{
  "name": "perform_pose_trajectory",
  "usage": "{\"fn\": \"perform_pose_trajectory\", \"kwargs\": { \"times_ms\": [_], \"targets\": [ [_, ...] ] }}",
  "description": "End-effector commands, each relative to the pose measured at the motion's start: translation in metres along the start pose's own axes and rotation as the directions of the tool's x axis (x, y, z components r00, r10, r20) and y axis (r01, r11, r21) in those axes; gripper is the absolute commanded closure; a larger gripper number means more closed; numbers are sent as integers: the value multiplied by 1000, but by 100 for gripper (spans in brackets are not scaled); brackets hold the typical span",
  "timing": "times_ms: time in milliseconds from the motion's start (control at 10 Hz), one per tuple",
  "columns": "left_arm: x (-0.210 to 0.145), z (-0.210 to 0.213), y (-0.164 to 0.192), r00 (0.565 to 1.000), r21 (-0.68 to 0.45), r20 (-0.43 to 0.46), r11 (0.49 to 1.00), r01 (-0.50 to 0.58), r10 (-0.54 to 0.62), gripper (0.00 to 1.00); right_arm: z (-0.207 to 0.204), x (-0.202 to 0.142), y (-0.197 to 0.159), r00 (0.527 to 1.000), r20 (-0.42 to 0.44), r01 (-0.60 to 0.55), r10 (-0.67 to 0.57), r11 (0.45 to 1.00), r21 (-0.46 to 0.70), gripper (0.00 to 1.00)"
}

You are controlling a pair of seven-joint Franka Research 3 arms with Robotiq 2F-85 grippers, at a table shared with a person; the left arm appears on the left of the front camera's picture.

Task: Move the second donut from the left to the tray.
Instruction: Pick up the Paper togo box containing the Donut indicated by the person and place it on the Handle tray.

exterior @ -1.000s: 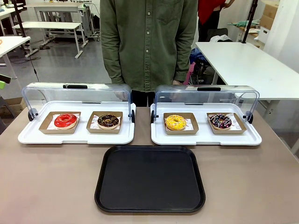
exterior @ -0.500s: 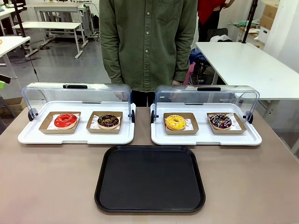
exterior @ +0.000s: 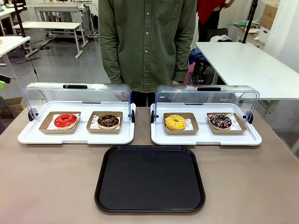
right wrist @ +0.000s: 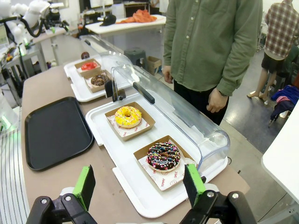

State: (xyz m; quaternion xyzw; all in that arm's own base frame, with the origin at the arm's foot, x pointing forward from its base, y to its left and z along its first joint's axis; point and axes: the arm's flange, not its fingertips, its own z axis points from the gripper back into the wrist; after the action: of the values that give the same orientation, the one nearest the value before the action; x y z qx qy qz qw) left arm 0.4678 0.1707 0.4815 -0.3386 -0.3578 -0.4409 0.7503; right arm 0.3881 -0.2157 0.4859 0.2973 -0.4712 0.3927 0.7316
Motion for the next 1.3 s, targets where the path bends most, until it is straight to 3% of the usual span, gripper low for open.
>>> {"fn": "perform_pose_trajectory", "kwargs": {
  "times_ms": [0, 1200],
  "targets": [
    [2, 0, -1, 1000, 0, -6, 1000, -1, 1, 0, 0, 2, 0, 1000, 5, -5, 4, 1000, 2, 0],
    [2, 0, -1, 1000, 0, -6, 1000, -1, 1, 0, 0, 2, 0, 1000, 5, -5, 4, 1000, 2, 0]
  ]
}}
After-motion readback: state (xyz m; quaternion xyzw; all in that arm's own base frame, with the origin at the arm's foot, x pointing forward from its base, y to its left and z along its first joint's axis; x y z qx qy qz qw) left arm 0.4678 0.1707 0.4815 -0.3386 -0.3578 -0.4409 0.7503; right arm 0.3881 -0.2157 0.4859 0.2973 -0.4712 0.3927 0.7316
